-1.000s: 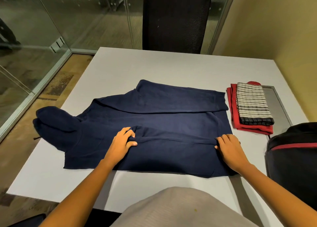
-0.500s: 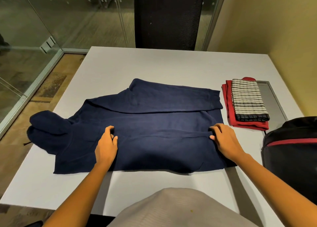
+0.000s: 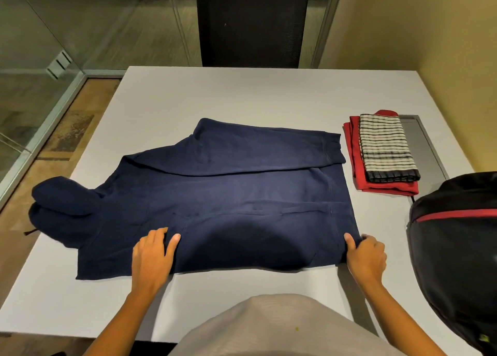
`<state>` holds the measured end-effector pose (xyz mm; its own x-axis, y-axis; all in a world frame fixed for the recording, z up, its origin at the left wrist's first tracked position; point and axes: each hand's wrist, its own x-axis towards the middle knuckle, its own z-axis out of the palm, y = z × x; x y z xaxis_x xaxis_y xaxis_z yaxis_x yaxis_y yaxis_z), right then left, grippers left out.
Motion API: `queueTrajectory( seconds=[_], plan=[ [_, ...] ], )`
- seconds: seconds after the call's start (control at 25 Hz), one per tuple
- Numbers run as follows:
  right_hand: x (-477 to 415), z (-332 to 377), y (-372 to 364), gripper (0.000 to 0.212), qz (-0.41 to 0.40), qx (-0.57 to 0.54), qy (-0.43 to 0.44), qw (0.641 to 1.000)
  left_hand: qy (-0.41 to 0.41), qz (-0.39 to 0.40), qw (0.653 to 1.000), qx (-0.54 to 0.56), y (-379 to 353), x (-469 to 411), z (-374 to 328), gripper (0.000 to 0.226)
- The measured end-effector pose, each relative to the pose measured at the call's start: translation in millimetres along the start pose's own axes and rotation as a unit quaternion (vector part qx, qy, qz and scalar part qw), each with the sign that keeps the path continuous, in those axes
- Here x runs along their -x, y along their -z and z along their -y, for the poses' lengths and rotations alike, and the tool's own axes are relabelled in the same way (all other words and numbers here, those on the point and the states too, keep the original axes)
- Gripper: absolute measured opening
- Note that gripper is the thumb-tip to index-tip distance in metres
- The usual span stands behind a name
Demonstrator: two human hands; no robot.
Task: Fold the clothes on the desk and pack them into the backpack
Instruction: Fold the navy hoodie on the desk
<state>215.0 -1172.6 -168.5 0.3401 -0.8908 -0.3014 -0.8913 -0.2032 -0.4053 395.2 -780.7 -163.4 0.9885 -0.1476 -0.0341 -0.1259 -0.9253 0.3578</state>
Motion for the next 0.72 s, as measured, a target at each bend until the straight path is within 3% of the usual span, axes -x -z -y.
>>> queueTrajectory(
  seconds=[0.24, 0.4, 0.48, 0.6, 0.72],
  plan=[
    [-13, 7, 17, 0.026, 0.019, -0.032, 0.041, 0.998, -0.014, -0.019, 0.999, 0.032, 19, -11, -14, 0.019],
    [-12, -3, 14, 0.022, -0.022, -0.002, 0.039, 0.999, 0.038, 0.050, 0.993, -0.102, 24, -21, -20, 0.036],
    [-3, 1, 13, 0.019, -0.079, 0.018, 0.062, 0.995, 0.051, 0.057, 0.990, -0.121, 21, -17, -18, 0.039],
    [13, 17, 14, 0.011, -0.128, 0.047, 0.206, 0.969, -0.005, -0.019, 0.998, -0.055, 25, -7, 2, 0.034],
    [41, 38, -5, 0.025, -0.051, 0.081, 0.378, 0.921, -0.042, -0.051, 0.998, -0.020, 36, 6, 34, 0.035]
  ],
)
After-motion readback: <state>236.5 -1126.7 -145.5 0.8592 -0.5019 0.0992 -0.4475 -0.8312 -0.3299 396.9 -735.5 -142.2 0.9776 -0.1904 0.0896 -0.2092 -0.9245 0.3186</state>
